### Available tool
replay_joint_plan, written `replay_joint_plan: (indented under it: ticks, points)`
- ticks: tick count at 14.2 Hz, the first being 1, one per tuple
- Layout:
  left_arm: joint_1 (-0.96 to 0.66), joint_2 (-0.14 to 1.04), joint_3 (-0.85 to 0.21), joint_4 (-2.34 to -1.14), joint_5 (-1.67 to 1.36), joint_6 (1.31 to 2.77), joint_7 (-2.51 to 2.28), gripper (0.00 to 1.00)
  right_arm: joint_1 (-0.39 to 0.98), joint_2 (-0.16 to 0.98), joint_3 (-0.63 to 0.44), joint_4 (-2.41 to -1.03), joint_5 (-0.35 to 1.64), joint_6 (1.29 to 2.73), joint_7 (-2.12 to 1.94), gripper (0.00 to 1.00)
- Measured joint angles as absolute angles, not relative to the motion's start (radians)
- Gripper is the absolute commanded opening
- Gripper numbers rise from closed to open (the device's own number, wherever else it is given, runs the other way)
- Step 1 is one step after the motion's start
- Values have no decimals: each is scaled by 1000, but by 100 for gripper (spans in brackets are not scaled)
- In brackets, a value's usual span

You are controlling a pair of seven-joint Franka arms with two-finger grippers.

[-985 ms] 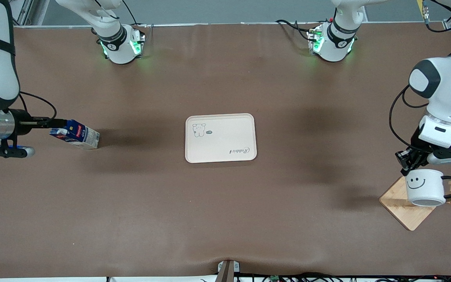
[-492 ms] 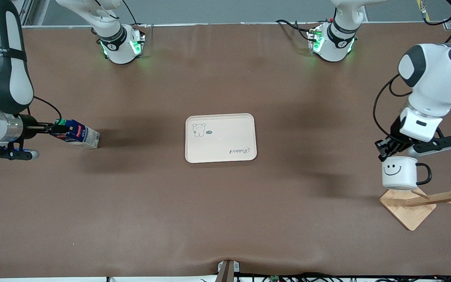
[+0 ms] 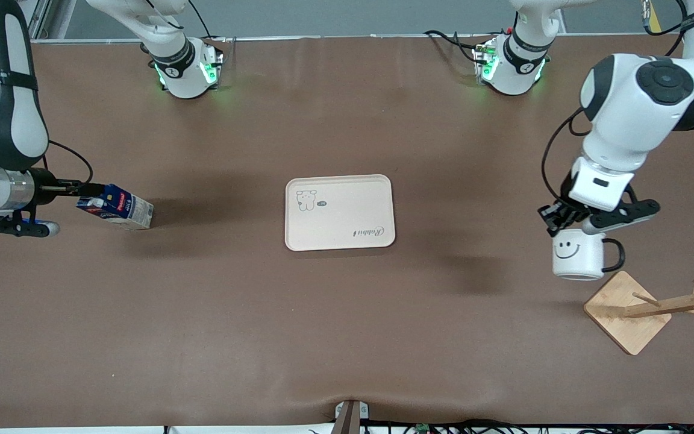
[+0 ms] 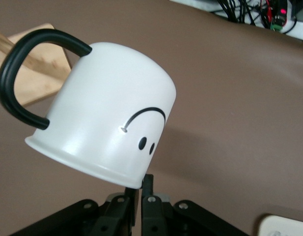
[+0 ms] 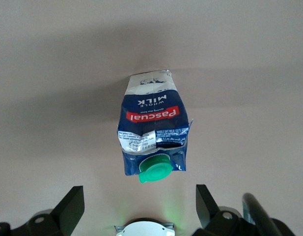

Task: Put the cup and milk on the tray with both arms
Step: 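Lift the mug off the stand with the left gripper toward the tray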

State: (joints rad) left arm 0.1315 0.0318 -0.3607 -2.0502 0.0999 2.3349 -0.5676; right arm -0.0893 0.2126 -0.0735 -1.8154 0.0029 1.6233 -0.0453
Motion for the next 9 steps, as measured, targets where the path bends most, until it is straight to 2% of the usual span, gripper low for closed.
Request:
replay_joint_plan:
  ticks: [3, 6, 9]
  points:
    - [128, 43, -435, -2050, 100, 2308, -633, 0, -90, 201, -73, -1866, 3, 1745, -46, 100]
    - [128, 68, -490, -2027, 100, 2244, -666, 0, -92, 150, -74, -2004, 3, 1933, -49, 100]
    - [121, 130, -534, -1949, 100, 2166, -722, 0, -103, 113, -75, -2084, 3, 1987, -55, 100]
